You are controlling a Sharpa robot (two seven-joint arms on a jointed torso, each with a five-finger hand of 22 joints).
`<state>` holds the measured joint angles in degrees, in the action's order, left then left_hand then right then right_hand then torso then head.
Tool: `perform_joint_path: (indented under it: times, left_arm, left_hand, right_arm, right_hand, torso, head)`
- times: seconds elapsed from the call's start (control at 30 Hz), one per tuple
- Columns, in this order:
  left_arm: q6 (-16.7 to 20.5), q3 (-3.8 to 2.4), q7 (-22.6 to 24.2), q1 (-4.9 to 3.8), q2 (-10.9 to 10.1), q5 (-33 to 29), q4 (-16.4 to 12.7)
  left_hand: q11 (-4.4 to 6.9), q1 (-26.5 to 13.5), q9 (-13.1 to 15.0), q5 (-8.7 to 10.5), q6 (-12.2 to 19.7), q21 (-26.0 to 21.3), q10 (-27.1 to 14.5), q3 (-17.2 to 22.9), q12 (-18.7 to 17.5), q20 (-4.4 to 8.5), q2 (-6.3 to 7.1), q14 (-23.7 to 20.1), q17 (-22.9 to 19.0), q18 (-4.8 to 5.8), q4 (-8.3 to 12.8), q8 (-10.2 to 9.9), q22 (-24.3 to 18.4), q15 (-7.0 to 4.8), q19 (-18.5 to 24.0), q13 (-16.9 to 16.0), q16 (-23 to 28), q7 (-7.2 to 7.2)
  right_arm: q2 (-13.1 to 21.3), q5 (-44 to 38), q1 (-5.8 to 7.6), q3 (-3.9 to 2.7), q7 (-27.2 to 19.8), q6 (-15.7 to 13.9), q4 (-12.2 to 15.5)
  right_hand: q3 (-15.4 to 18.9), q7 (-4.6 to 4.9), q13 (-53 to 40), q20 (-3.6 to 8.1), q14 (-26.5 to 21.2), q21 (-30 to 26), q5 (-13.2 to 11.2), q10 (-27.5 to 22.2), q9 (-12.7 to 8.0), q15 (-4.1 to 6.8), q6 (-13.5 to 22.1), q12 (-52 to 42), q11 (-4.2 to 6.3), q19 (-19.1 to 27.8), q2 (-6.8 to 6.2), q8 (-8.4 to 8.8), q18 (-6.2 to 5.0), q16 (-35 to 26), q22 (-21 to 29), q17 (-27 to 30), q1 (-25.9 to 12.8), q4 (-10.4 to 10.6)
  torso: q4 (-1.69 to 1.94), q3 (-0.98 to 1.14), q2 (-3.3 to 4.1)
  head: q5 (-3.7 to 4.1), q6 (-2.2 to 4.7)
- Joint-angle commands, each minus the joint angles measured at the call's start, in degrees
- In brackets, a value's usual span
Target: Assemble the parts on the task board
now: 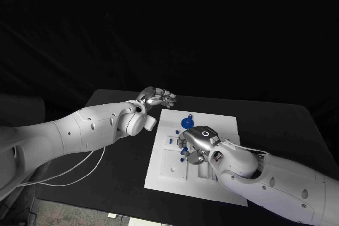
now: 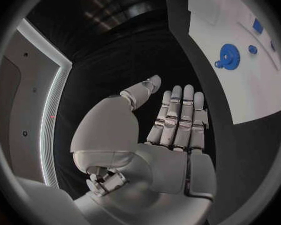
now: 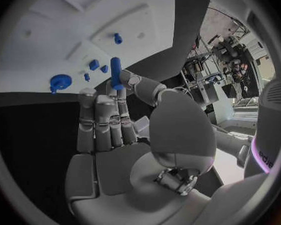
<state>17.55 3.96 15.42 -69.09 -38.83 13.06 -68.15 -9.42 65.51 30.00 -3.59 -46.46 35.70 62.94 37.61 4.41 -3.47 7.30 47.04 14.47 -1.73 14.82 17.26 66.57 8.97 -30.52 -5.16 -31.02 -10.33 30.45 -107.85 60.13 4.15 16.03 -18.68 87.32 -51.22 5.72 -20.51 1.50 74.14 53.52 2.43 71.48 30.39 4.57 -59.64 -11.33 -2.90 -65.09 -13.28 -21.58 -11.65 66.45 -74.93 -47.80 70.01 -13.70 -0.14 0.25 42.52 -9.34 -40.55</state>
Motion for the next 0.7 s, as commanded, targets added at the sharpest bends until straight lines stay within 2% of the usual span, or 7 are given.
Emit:
perform_joint_path:
  times: [0.03,0.1,0.2,0.23,0.37,0.57,0.7]
  left_arm:
    - [-0.5,-0.05,0.3,-0.08,0.4,0.1,0.0]
    - [-0.5,-0.06,0.3,-0.08,0.5,0.1,0.0]
    - [-0.6,-0.06,0.3,-0.09,0.7,0.1,0.0]
    - [-0.6,-0.06,0.3,-0.09,0.8,0.1,0.0]
    - [-0.6,-0.06,0.3,-0.09,0.9,0.1,0.0]
    - [-0.6,-0.06,0.3,-0.09,1.1,0.1,0.0]
    - [-0.7,-0.06,0.2,-0.09,1.2,0.1,0.0]
  left_hand:
    - [0.05,0.1,-0.1,0.13,0.4,-0.3,-0.3,-0.3,-0.2,-0.01,0.14,-0.1,0.1,-0.68,-0.1,0.3,0.1,0.31,0.3,0.1,0.3,-0.1]
    - [0.05,0.1,-0.1,0.13,0.4,-0.3,-0.3,-0.3,-0.2,-0.01,0.13,-0.1,0.1,-0.68,-0.1,0.4,0.1,0.31,0.3,0.1,0.3,-0.1]
    - [0.05,0.2,-0.1,0.13,0.4,-0.3,-0.3,-0.3,-0.2,-0.02,0.14,-0.1,0.1,-0.68,-0.1,0.4,0.1,0.32,0.3,0.1,0.3,-0.1]
    - [0.05,0.2,-0.1,0.13,0.4,-0.3,-0.3,-0.3,-0.2,-0.02,0.14,-0.1,0.1,-0.68,-0.1,0.4,0.1,0.32,0.3,0.1,0.3,-0.1]
    - [0.05,0.2,-0.1,0.13,0.4,-0.3,-0.3,-0.3,-0.1,-0.02,0.13,-0.1,0.2,-0.68,-0.1,0.4,0.1,0.32,0.3,0.1,0.4,-0.11]
    - [0.04,0.2,-0.1,0.13,0.4,-0.3,-0.3,-0.3,-0.1,-0.02,0.13,-0.2,0.2,-0.68,-0.1,0.4,0.1,0.32,0.3,0.1,0.4,-0.11]
    - [0.04,0.2,-0.1,0.13,0.4,-0.4,-0.3,-0.3,-0.1,-0.03,0.12,-0.2,0.2,-0.68,-0.1,0.4,0.1,0.33,0.3,0.1,0.4,-0.12]
  right_arm:
    - [-1.2,-2.8,-0.04,0.46,-0.2,1.6,-0.2]
    - [-2.1,-3.3,-0.06,1.09,-0.2,1.6,-0.7]
    - [-3.2,-3.9,-0.12,2.38,-0.1,1.6,-1.4]
    - [-3.5,-4.1,-0.18,2.54,-0.1,1.6,-1.5]
    - [-4.5,-4.6,-0.8,2.92,-0.2,1.6,-2.2]
    - [-5.5,-5.1,-1.42,3.03,-0.1,1.6,-3.0]
    - [-5.9,-5.2,-1.74,3.44,-0.2,1.9,-3.3]
  right_hand:
    - [0.3,-0.05,-2.8,0.09,0.1,0.2,0.4,2.9,0.1,0.39,-0.4,-1.4,1.48,-0.4,0.33,-0.25,-3.35,0.1,-1.1,0.1,0.0,0.0]
    - [0.3,-0.05,-2.8,0.09,0.1,0.2,0.4,2.9,0.1,0.39,-0.4,-1.4,1.48,-0.4,0.36,-0.25,-3.35,0.1,-1.1,0.1,0.0,0.0]
    - [0.3,-0.04,-2.9,0.09,0.1,0.2,0.4,2.9,0.1,0.39,-0.3,-1.4,1.48,-0.4,0.39,-0.24,-3.35,0.1,-1.1,0.1,-0.1,0.0]
    - [0.3,-0.04,-2.9,0.09,0.1,0.2,0.4,2.9,0.1,0.39,-0.3,-1.4,1.48,-0.4,0.39,-0.24,-3.35,0.1,-1.1,0.1,-0.1,0.0]
    - [0.3,-0.04,-2.9,0.1,0.1,0.2,0.4,2.9,0.2,0.4,-0.3,-1.4,1.49,-0.4,0.42,-0.23,-3.35,0.1,-1.1,0.1,0.0,0.0]
    - [0.3,-0.04,-3.0,0.11,0.1,0.2,0.4,2.9,0.2,0.4,-0.3,-1.4,1.49,-0.4,0.44,-0.23,-3.35,0.0,-1.1,0.1,0.0,0.0]
    - [0.3,-0.04,-3.0,0.12,0.1,0.2,0.4,2.9,0.2,0.4,-0.3,-1.4,1.49,-0.4,0.46,-0.23,-3.35,0.0,-1.1,0.1,0.0,0.0]
  torso:
    - [-0.02,-0.04,-0.01]
    - [-0.01,-0.05,0.0]
    - [0.02,-0.04,0.05]
    - [0.01,-0.01,0.07]
    - [0.09,0.06,0.11]
    - [0.13,0.04,0.12]
    - [0.05,-0.01,0.1]
  head:
    - [-0.67,-0.23]
    - [-0.73,-0.26]
    - [-1.01,-0.36]
    - [-1.18,-0.41]
    - [-1.68,-0.79]
    - [-2.25,-1.03]
    - [-2.57,-1.24]
